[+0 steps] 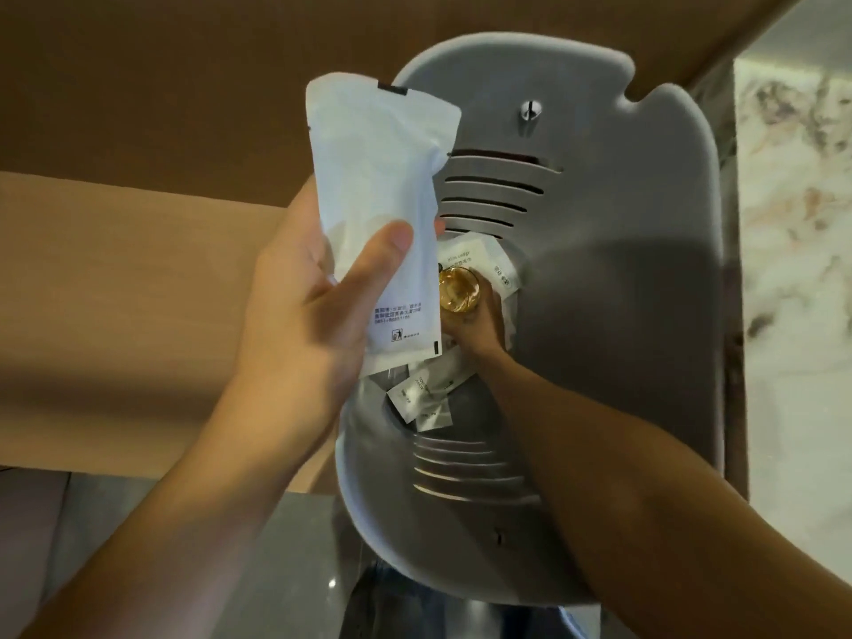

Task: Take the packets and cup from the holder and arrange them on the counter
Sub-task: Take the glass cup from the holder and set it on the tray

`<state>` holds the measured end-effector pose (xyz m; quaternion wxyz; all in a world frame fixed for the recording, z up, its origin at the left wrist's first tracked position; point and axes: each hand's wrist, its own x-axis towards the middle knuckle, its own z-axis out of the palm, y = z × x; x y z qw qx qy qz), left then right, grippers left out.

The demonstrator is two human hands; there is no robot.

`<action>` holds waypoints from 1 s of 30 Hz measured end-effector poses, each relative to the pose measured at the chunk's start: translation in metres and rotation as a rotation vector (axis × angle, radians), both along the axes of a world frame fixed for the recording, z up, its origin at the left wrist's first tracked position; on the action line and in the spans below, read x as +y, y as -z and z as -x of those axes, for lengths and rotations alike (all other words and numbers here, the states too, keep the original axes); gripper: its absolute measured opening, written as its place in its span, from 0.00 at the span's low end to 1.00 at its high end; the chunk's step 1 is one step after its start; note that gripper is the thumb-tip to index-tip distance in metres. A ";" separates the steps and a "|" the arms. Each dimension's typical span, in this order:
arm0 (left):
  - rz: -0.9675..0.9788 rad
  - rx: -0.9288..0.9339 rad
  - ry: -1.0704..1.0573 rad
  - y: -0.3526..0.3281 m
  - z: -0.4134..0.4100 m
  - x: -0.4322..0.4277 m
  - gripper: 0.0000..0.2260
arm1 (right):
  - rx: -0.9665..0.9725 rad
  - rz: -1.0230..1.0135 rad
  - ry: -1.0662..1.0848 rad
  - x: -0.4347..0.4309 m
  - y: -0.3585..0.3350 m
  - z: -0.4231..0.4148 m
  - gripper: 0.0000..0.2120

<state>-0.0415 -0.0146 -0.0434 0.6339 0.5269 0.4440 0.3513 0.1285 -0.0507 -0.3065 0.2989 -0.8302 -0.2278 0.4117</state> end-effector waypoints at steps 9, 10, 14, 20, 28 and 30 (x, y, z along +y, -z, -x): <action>0.002 -0.019 0.012 0.009 0.002 0.000 0.18 | 0.006 0.024 0.043 0.001 -0.008 -0.002 0.39; 0.016 -0.016 0.012 0.007 0.002 -0.001 0.18 | 0.018 0.022 0.048 -0.001 -0.014 -0.003 0.38; 0.107 -0.017 -0.025 0.000 0.006 -0.003 0.16 | 0.066 -0.035 0.032 -0.015 -0.061 -0.003 0.29; 0.146 0.066 -0.104 -0.008 0.011 -0.008 0.16 | -0.056 -0.108 0.000 -0.040 -0.172 0.015 0.34; 0.218 0.038 -0.145 -0.057 -0.007 -0.025 0.18 | -0.071 -0.272 0.010 -0.084 -0.330 -0.019 0.29; 0.249 0.024 -0.143 -0.074 -0.019 -0.036 0.17 | -0.100 -0.307 0.030 -0.096 -0.362 -0.041 0.30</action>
